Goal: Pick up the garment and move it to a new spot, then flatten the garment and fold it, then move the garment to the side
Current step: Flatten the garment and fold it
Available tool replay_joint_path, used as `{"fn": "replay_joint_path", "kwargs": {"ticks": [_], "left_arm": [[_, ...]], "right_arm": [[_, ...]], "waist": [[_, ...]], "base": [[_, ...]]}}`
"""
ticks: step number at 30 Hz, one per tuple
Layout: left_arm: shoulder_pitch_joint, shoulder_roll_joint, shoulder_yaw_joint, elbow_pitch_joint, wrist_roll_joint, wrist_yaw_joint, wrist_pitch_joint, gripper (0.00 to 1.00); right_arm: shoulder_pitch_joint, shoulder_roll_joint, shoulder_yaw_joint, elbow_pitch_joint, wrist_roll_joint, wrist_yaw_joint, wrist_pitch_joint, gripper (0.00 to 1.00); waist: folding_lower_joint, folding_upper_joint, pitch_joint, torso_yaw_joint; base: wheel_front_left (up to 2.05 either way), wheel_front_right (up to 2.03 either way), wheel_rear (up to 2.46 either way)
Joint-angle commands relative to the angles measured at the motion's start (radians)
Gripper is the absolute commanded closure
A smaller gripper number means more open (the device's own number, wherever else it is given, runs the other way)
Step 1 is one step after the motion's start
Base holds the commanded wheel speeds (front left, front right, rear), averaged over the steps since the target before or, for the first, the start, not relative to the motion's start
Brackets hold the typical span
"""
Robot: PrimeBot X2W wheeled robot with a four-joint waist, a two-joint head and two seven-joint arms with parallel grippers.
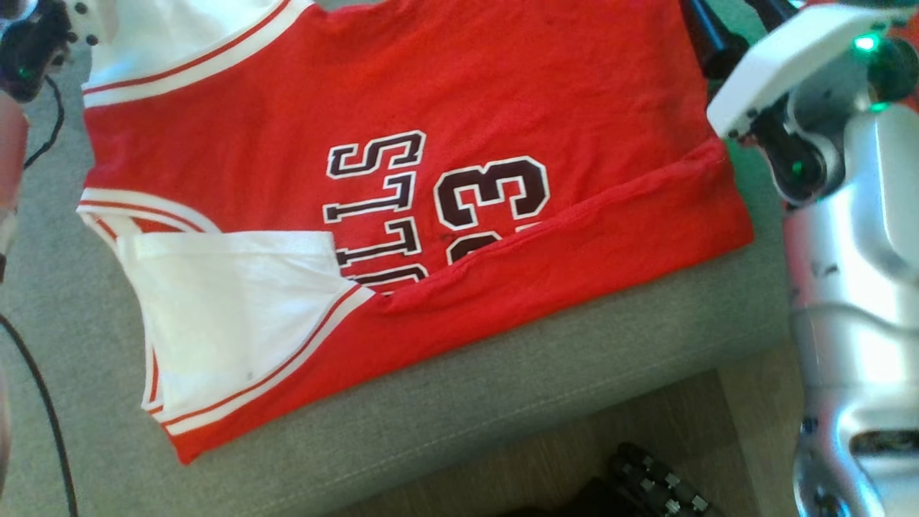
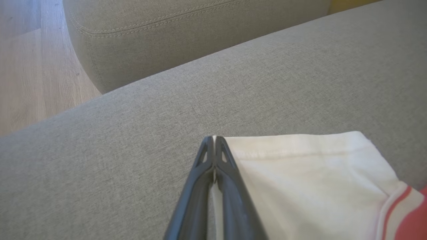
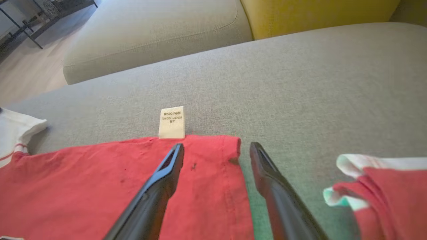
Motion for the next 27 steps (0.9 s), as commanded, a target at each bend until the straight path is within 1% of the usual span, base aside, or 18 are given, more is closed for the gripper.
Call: {"fn": "replay_joint_path", "kwargs": {"ticks": [1, 3, 4, 5, 9, 10, 11, 12, 17, 19, 23, 27], "left_arm": [[-0.051, 0.045, 0.015, -0.037, -0.008, -0.006, 0.004, 1.00], [-0.054, 0.047, 0.001, -0.050, -0.017, -0.006, 0.004, 1.00], [-0.056, 0.049, -0.006, -0.055, -0.022, -0.006, 0.004, 1.00], [-0.057, 0.051, -0.012, -0.060, -0.026, -0.006, 0.004, 1.00], [-0.062, 0.058, -0.033, -0.068, -0.044, -0.006, 0.004, 1.00], [-0.063, 0.059, -0.037, -0.069, -0.048, -0.006, 0.003, 1.00], [-0.064, 0.060, -0.040, -0.069, -0.051, -0.006, 0.002, 1.00], [-0.065, 0.061, -0.043, -0.069, -0.054, -0.006, 0.001, 1.00], [-0.068, 0.067, -0.053, -0.068, -0.063, -0.006, -0.015, 1.00], [-0.072, 0.073, -0.058, -0.075, -0.062, -0.006, -0.041, 1.00], [-0.092, 0.083, -0.057, -0.083, -0.047, -0.005, -0.127, 1.00], [-0.124, 0.079, -0.048, -0.092, -0.028, 0.005, -0.242, 1.00]], "right_arm": [[-0.032, 0.000, 0.005, -0.005, -0.017, 0.000, -0.009, 0.00], [-0.076, 0.000, -0.005, 0.056, -0.038, 0.000, -0.013, 0.00], [-0.096, 0.000, -0.008, 0.083, -0.046, 0.000, -0.017, 0.04], [-0.115, 0.000, -0.012, 0.109, -0.052, 0.000, -0.021, 0.13], [-0.176, 0.000, -0.017, 0.205, -0.081, 0.000, -0.028, 0.56], [-0.188, 0.000, -0.018, 0.223, -0.086, 0.000, -0.033, 0.64], [-0.199, 0.000, -0.020, 0.239, -0.093, 0.000, -0.040, 0.79], [-0.208, 0.000, -0.022, 0.253, -0.101, 0.000, -0.047, 1.00], [-0.239, 0.000, -0.030, 0.300, -0.120, 0.000, -0.066, 1.00], [-0.252, 0.000, -0.036, 0.316, -0.128, 0.000, -0.074, 1.00], [-0.281, 0.000, -0.068, 0.340, -0.144, 0.000, -0.108, 1.00], [-0.311, 0.000, -0.115, 0.358, -0.166, 0.000, -0.149, 1.00]], "waist": [[-0.0001, -0.0001, 0.007, 0.010], [-0.0001, -0.0001, 0.012, 0.019], [-0.0001, -0.0001, 0.013, 0.023], [-0.0001, -0.0001, 0.015, 0.027], [-0.0001, -0.0001, 0.018, 0.038], [-0.0001, -0.0001, 0.018, 0.041], [-0.0001, -0.0001, 0.019, 0.043], [-0.0001, -0.0001, 0.018, 0.044], [-0.0001, -0.0001, 0.017, 0.050], [-0.0001, -0.0001, 0.016, 0.052], [-0.0001, -0.0001, 0.017, 0.058], [-0.0001, -0.0001, 0.018, 0.070]], "base": [[0.00, 0.00, 0.00], [0.00, 0.00, 0.00], [0.00, 0.00, 0.00], [0.00, 0.00, 0.00], [0.00, 0.00, 0.00], [0.00, 0.00, 0.00], [0.00, 0.00, 0.00], [0.00, 0.00, 0.00], [0.00, 0.00, 0.00], [0.00, 0.00, 0.00], [0.00, 0.00, 0.00], [0.00, 0.00, 0.00]]}}
